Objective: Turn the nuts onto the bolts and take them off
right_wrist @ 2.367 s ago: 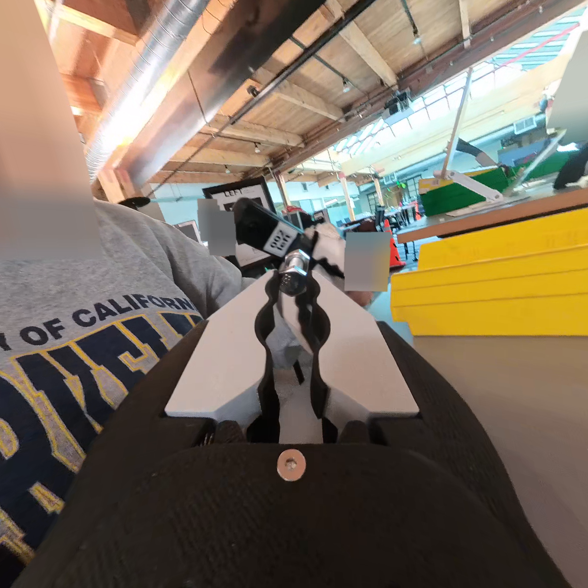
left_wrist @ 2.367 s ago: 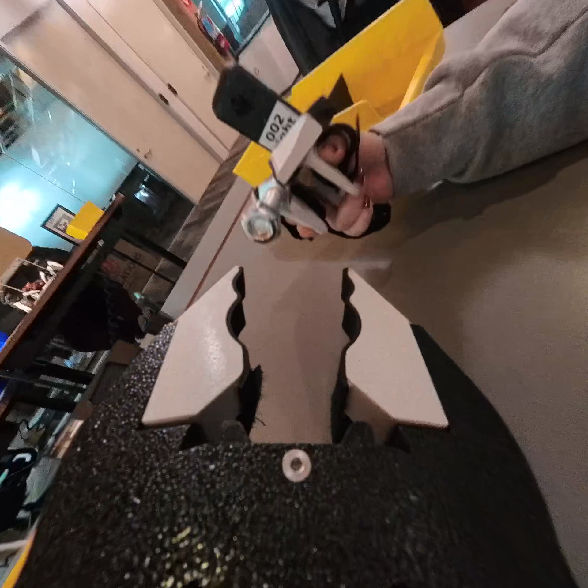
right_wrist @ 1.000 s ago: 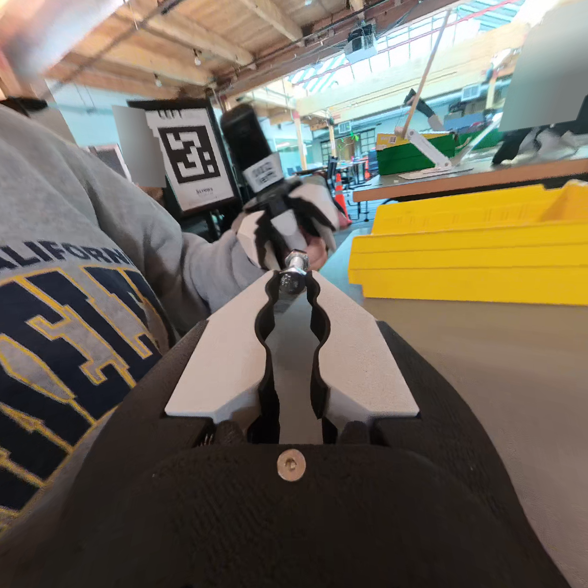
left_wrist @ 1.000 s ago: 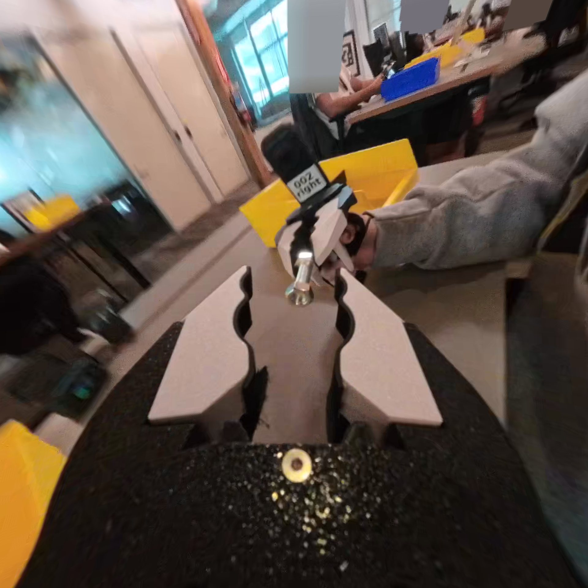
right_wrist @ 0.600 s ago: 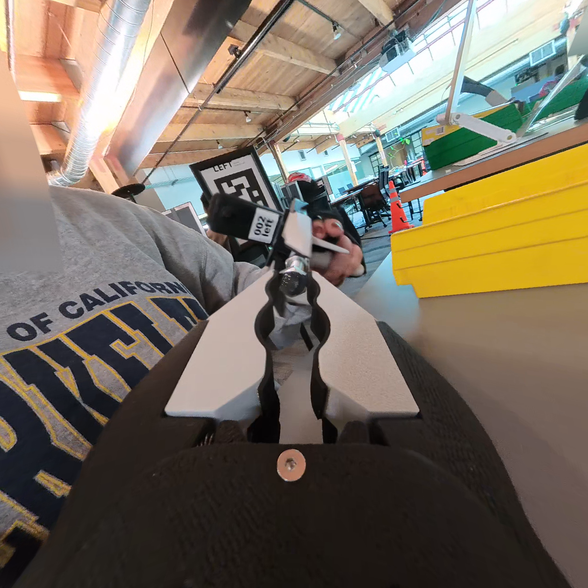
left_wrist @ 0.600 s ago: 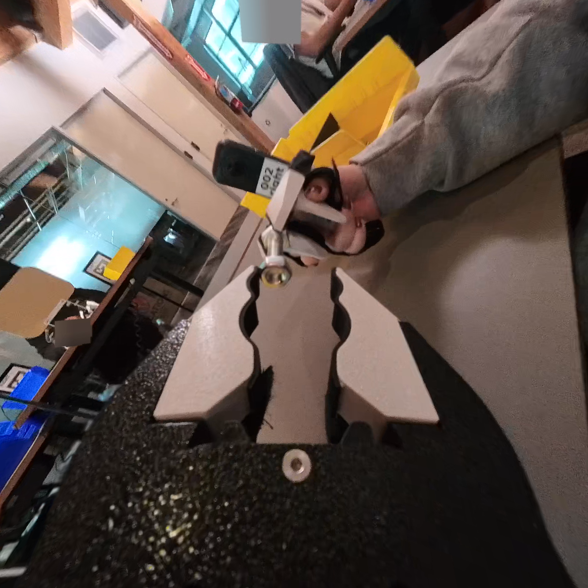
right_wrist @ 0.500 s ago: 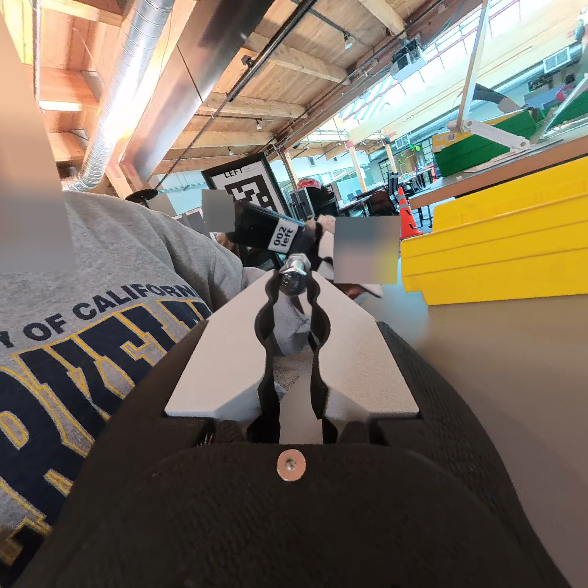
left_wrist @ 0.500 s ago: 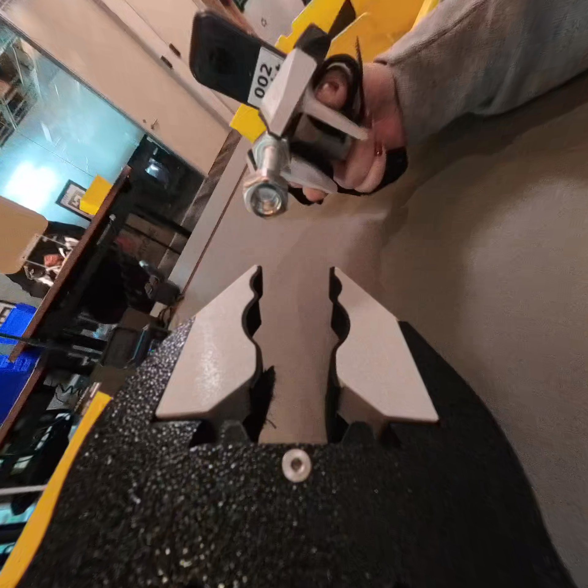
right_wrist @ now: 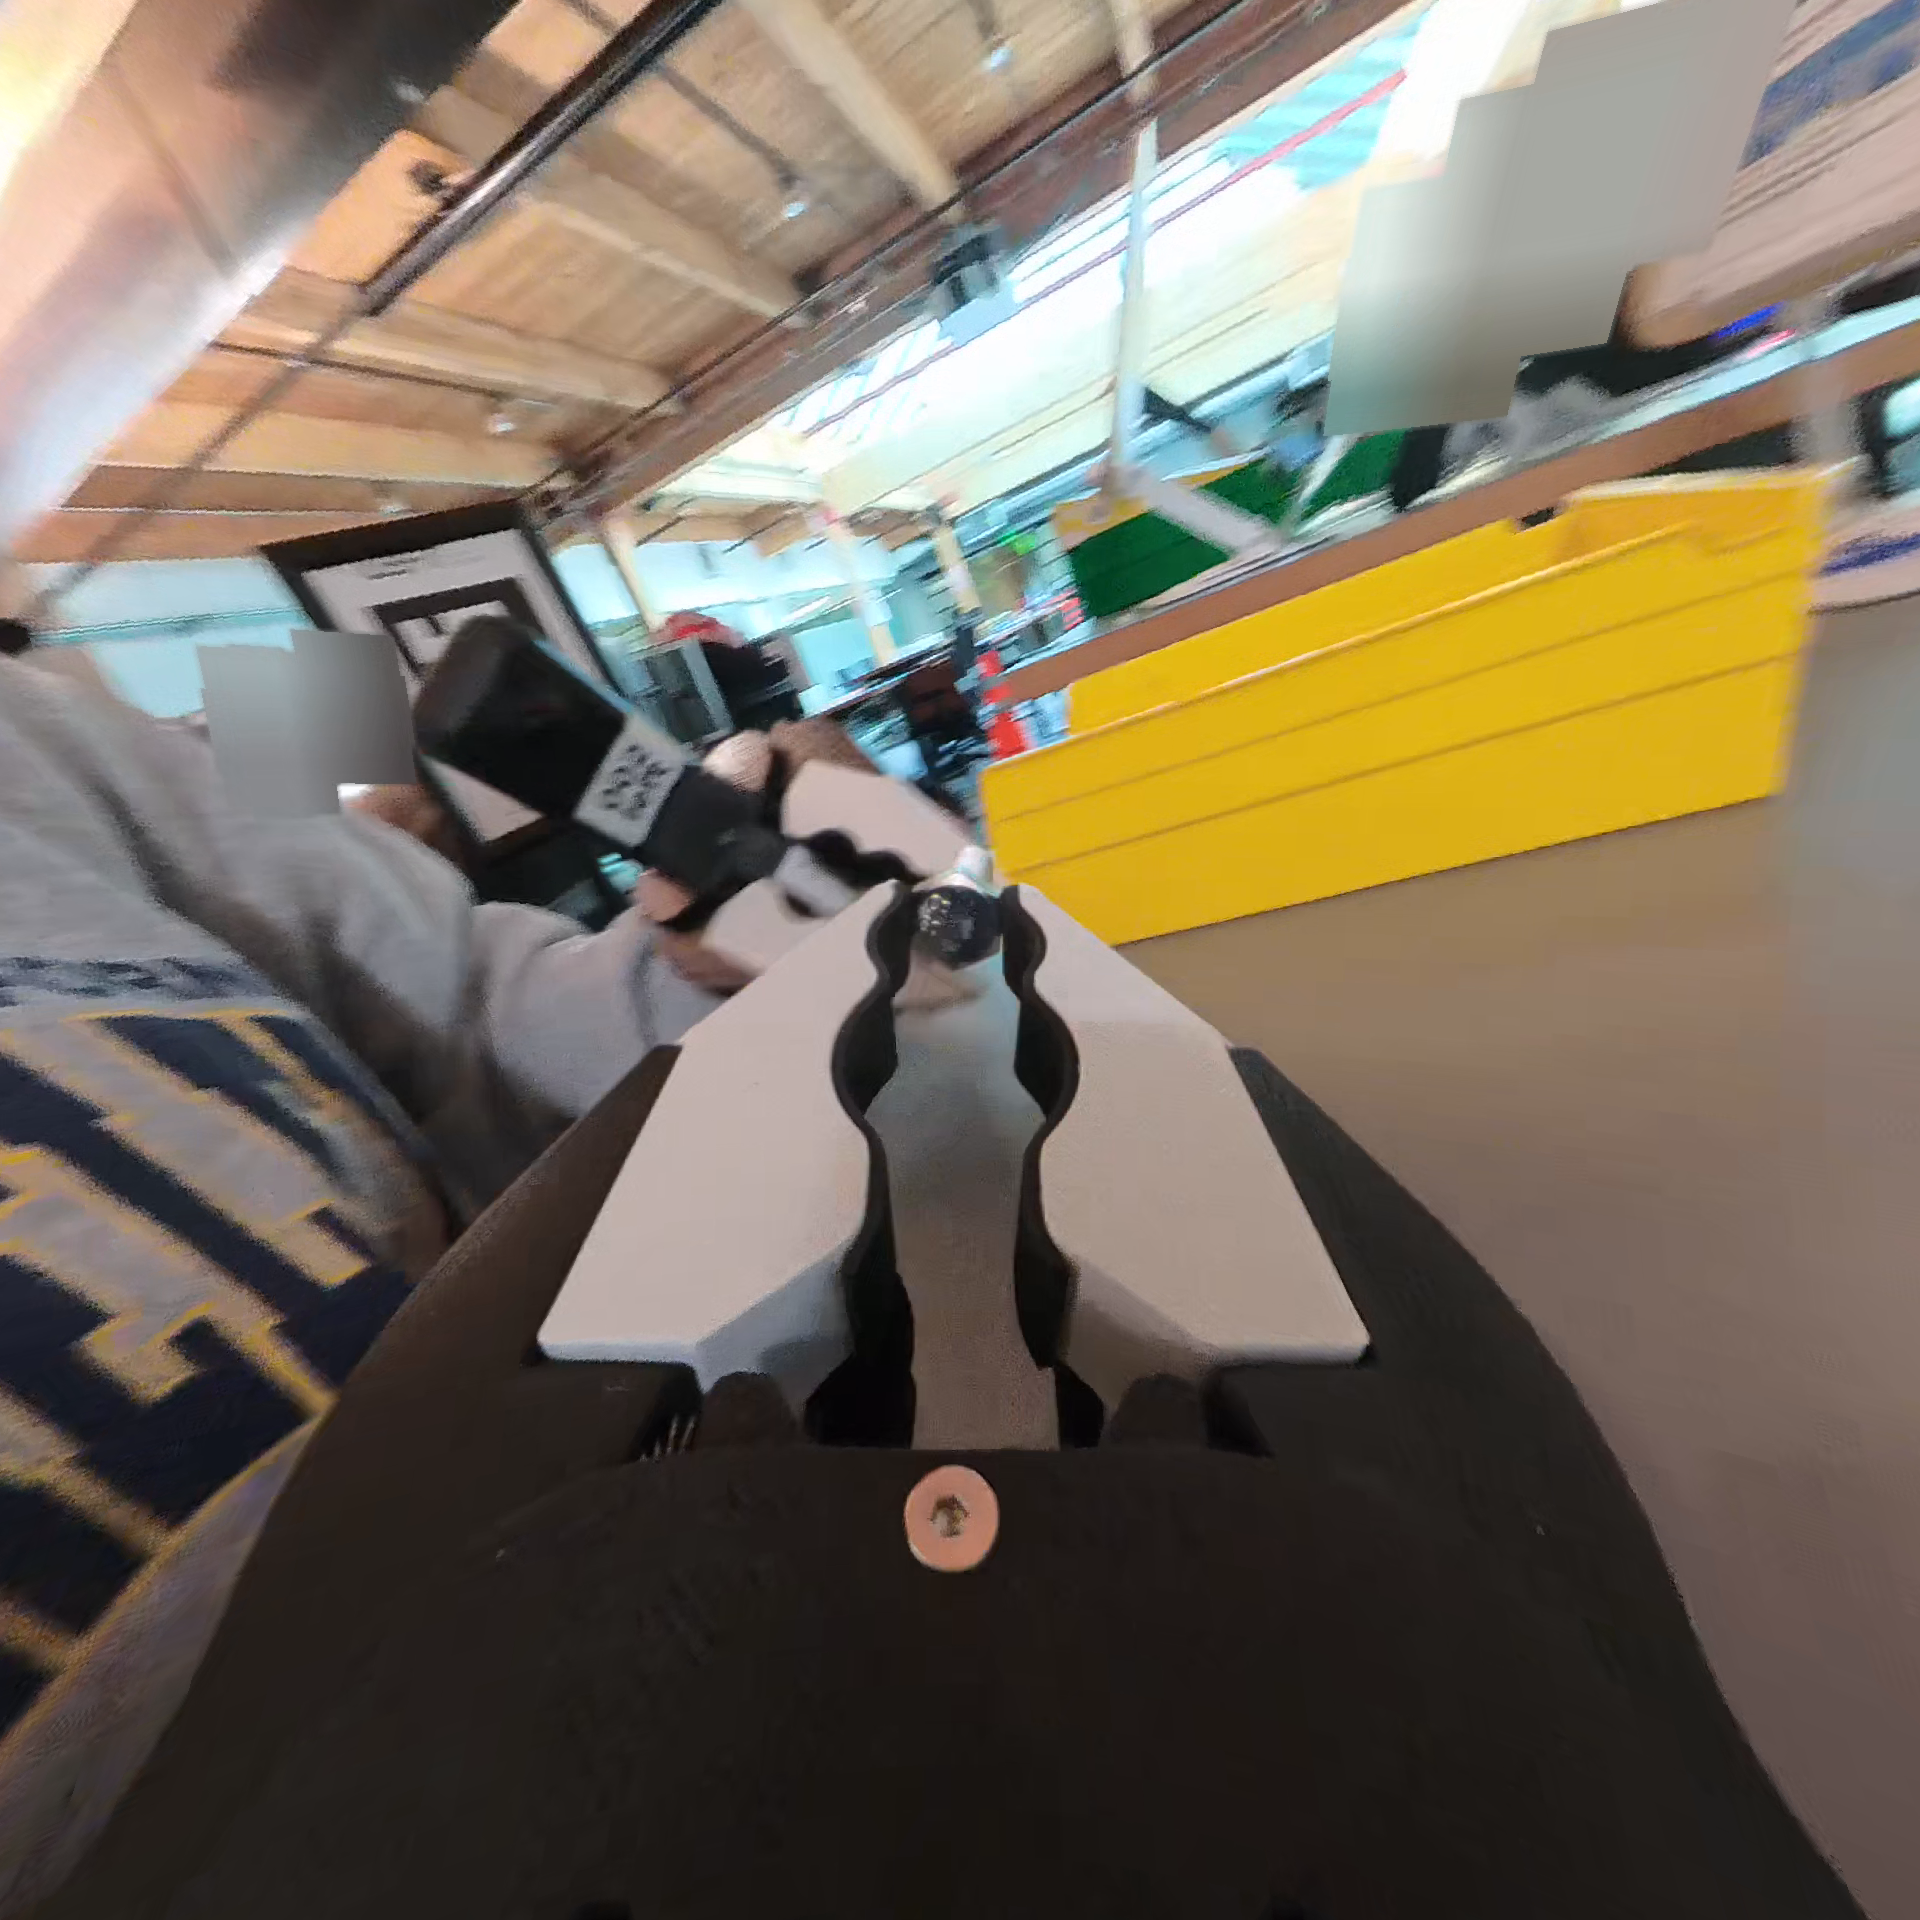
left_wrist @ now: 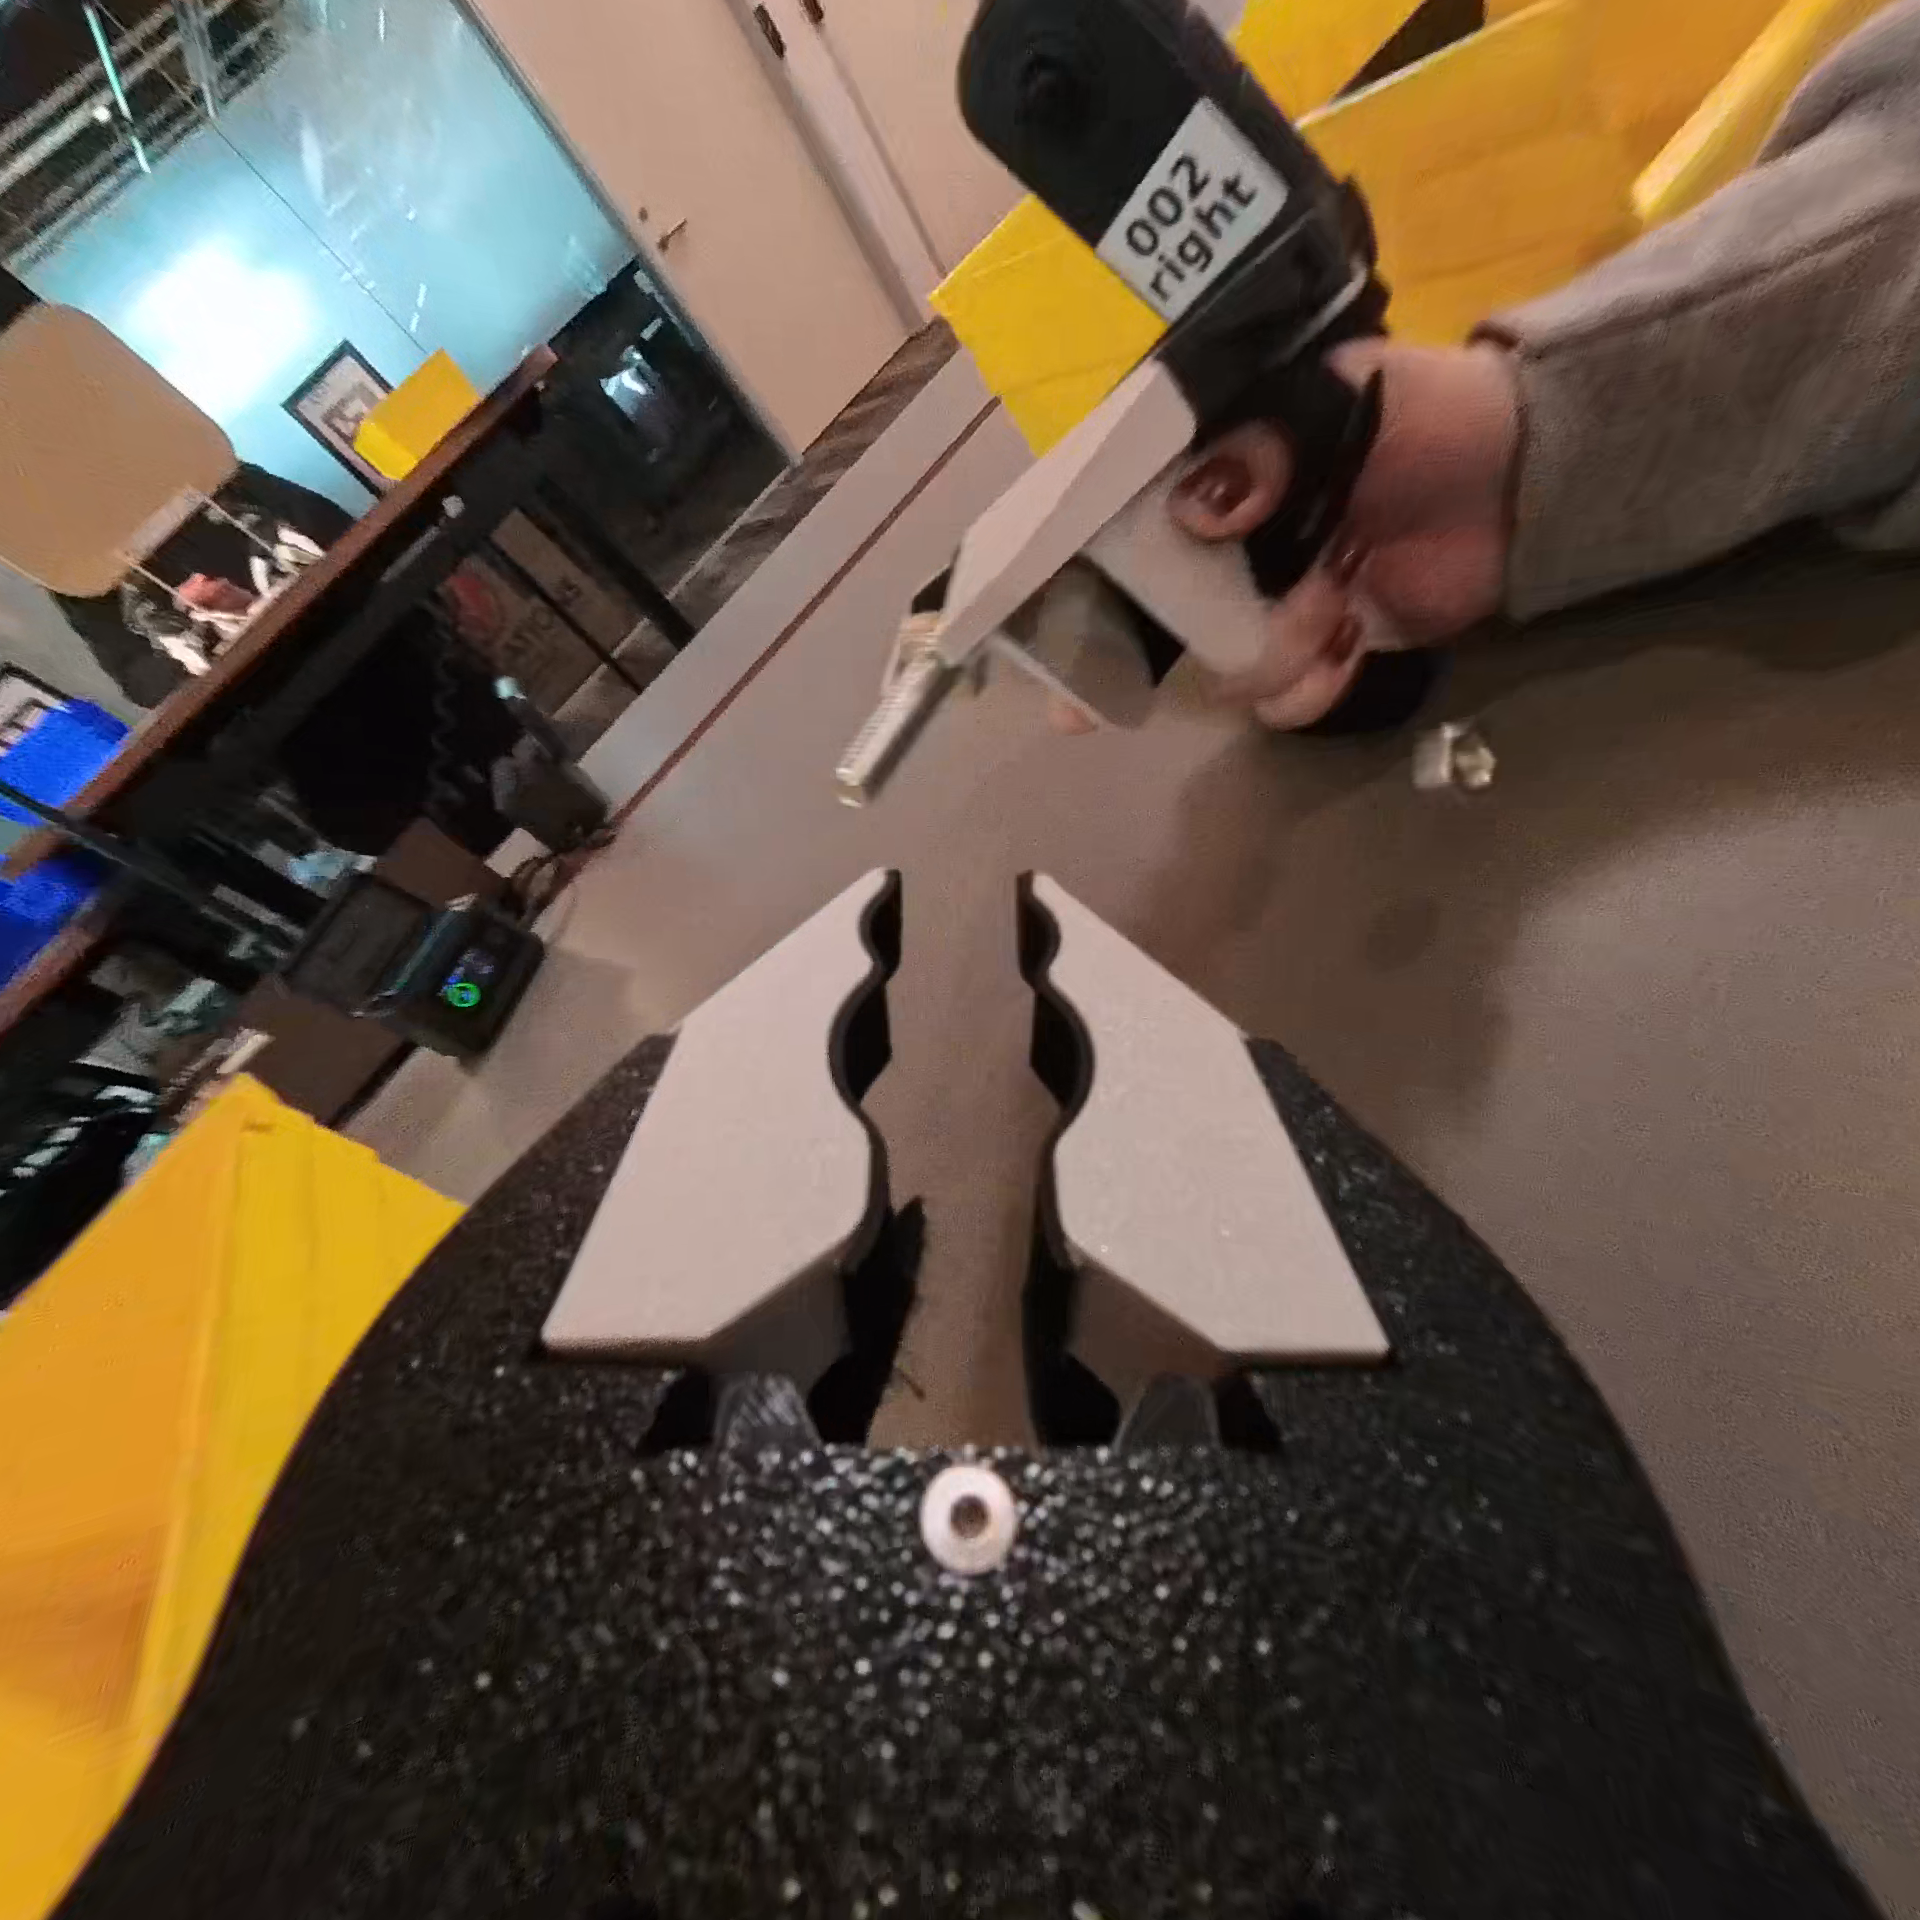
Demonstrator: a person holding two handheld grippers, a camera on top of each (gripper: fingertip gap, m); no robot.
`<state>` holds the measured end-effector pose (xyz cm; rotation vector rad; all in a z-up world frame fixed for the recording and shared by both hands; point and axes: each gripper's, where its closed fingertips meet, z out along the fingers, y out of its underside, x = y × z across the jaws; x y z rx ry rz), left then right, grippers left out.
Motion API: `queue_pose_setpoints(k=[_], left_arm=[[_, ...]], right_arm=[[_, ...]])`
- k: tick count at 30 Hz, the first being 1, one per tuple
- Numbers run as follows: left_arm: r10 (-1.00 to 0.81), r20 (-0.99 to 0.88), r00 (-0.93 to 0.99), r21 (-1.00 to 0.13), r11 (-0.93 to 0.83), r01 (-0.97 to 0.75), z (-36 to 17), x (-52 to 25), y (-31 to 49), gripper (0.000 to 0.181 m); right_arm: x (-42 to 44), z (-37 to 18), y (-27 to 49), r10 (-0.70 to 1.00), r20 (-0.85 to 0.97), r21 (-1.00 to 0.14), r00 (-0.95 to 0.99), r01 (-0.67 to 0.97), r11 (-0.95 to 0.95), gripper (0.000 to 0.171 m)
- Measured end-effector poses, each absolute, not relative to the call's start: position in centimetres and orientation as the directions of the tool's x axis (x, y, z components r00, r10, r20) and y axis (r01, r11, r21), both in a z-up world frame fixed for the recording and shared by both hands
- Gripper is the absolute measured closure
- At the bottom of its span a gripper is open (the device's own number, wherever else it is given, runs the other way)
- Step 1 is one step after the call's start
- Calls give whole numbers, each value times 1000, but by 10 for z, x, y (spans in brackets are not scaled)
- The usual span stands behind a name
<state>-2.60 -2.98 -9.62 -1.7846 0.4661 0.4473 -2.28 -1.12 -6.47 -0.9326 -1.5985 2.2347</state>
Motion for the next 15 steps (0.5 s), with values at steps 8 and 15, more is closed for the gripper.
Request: queue_pose_setpoints(k=[8,15], left_arm=[[-356,-202,912,-904,-291,-314,-129,64,-16,129],[-453,-62,889,-785,-528,-324,-179,86,-9,153]], right_arm=[[-45,-53,71,947,-156,-948,-282,-225,-224,156],[-47,-57,65,968,-51,-972,-248,-210,-105,156]])
